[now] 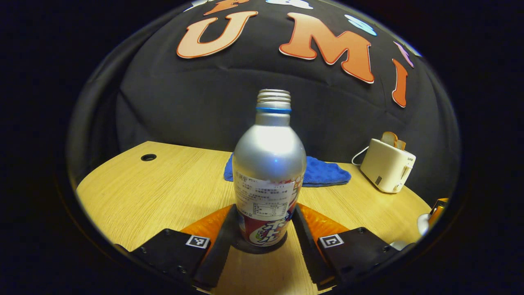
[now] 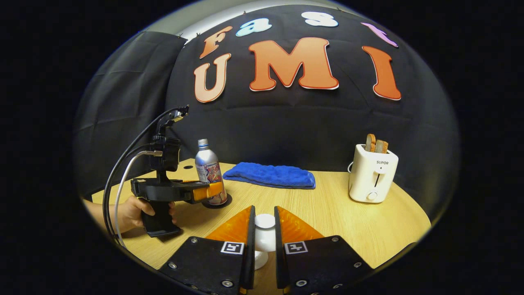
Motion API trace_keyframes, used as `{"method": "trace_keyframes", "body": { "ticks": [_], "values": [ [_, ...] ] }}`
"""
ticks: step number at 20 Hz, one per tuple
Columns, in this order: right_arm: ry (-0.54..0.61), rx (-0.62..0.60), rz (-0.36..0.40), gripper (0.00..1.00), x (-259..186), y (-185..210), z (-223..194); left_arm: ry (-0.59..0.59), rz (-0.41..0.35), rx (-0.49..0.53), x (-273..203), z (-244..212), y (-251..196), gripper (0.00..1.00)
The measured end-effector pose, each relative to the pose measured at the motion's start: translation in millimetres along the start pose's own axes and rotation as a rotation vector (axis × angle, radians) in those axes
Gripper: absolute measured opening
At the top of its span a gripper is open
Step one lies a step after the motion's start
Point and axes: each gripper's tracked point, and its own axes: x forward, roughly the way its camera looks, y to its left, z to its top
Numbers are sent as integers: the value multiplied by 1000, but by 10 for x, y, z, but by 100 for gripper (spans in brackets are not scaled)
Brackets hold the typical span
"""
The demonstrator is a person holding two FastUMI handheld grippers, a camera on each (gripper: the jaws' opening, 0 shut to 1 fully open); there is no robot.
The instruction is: Open the teacup lid with one hand, grasp the water bottle and pour water into the teacup with the other hand; after pouring, place the water bottle on the coaster and then close the teacup lid.
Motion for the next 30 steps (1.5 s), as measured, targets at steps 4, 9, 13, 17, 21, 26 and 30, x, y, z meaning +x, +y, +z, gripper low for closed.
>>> {"method": "trace_keyframes", "body": {
  "ticks": [4,9,13,17,21,26,30],
  "values": [
    [5,-10,15,22,25,75,-32,62,4,60,11,-171,-14,89],
    [20,-13,23,22,37,156,-114,34,-12,112,-87,-110,-56,98],
    [36,-14,29,22,33,222,-194,-10,-25,160,-265,12,-88,98],
    [39,-2,38,22,54,276,-279,-75,0,183,-470,167,-36,95],
    [52,2,41,22,104,310,-401,-132,39,185,-698,279,54,98],
    [49,-24,50,22,118,353,-467,-184,84,165,-942,384,163,98],
    [37,-47,43,29,71,332,-442,-223,109,158,-1092,485,222,98]
  ]
}}
